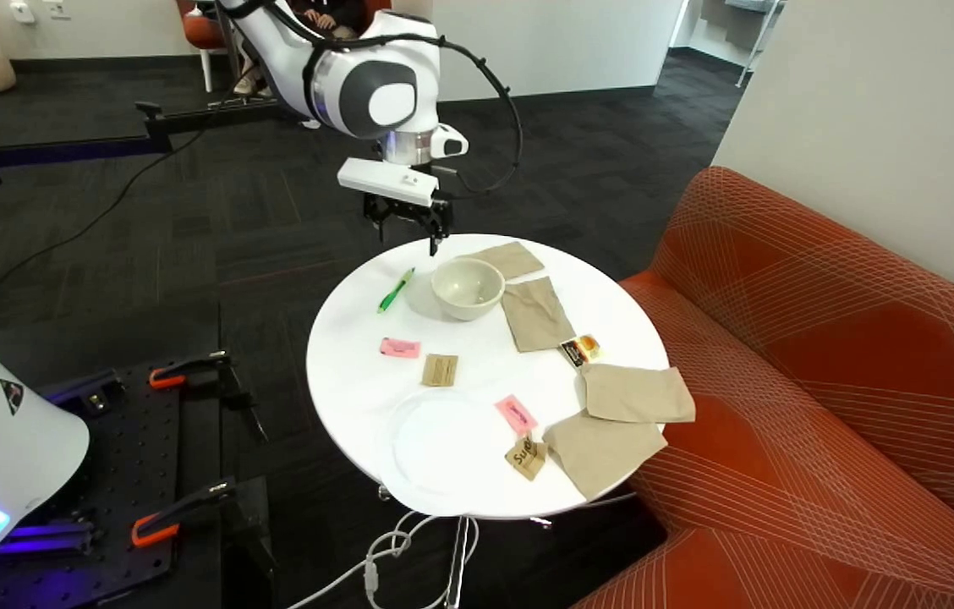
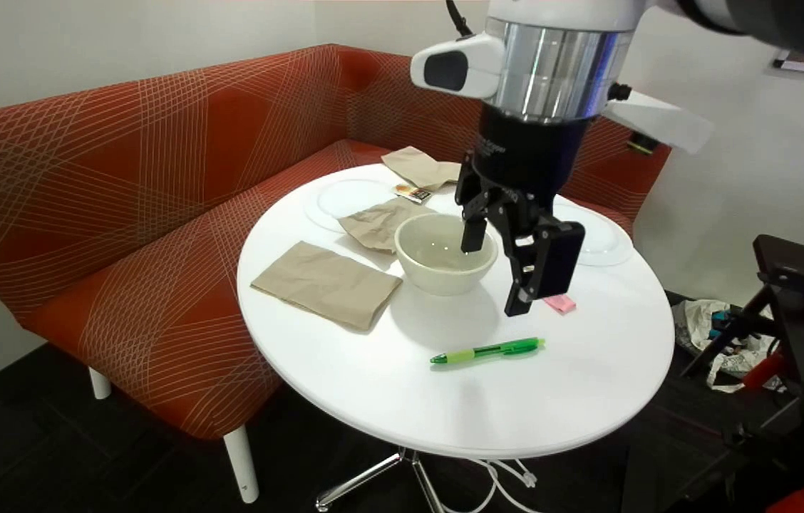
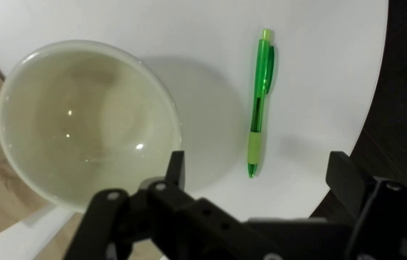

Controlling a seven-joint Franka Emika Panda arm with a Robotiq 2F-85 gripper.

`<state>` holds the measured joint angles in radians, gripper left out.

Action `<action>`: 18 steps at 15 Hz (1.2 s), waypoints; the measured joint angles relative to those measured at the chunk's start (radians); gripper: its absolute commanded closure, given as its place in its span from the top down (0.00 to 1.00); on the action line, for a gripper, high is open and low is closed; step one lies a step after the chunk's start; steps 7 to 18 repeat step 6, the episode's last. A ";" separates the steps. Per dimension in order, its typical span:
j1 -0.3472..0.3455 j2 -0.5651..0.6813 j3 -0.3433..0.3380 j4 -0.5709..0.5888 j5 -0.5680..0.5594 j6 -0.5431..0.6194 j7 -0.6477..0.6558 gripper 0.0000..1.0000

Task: Remove the green pen from the bowl and put it on the table

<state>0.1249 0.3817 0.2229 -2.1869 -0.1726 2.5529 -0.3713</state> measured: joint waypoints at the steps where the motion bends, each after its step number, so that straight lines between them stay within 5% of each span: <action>1: -0.004 -0.023 0.000 -0.017 0.009 0.000 0.000 1.00; 18: -0.007 -0.060 0.000 -0.046 0.024 0.000 0.000 1.00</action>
